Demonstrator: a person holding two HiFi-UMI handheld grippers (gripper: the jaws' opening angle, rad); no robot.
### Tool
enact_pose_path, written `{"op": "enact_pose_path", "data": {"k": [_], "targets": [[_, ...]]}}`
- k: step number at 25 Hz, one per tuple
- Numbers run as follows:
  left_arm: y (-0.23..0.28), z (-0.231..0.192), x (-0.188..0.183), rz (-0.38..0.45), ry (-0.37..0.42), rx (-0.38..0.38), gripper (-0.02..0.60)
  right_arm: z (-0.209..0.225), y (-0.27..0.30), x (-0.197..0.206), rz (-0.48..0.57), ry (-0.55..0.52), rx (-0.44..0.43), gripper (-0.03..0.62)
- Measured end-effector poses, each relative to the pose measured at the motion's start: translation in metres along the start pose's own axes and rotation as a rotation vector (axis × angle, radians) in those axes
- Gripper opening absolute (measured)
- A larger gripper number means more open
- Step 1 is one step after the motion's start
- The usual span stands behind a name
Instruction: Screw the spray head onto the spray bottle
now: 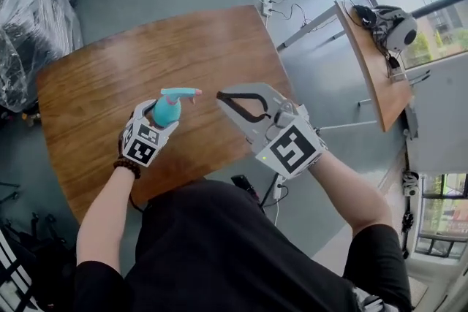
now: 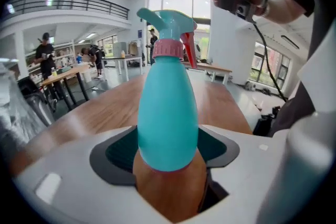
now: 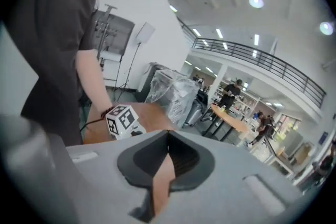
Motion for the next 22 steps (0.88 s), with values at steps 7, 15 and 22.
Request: {"op": "enact_pose_path", "data": {"k": [7,15,22], "targets": [[0.026,-0.025,-0.019,0.126,-0.17,-0.084,0.379,0.011,-0.023,-0.002,0.079,0.136,0.123,-0.008],[0.033,-0.018,-0.024,0.134,-0.178,-0.084,0.379,0.007,-0.036,0.02,0.066,0.164,0.119,-0.008],[0.028,0.0,-0.034,0.131,-0.11,-0.062,0.377,0.004,-0.036,0.025,0.076,0.147,0.075,-0.008]]}}
Point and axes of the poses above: the fingertips, and each gripper's own axes: y forward along the fingers, z to its right, x out of its underside, the point moved 2 cm from there along -y, backward along the fingers, and after that the axes turned 12 degrees about -y, right-handed, at the moved point
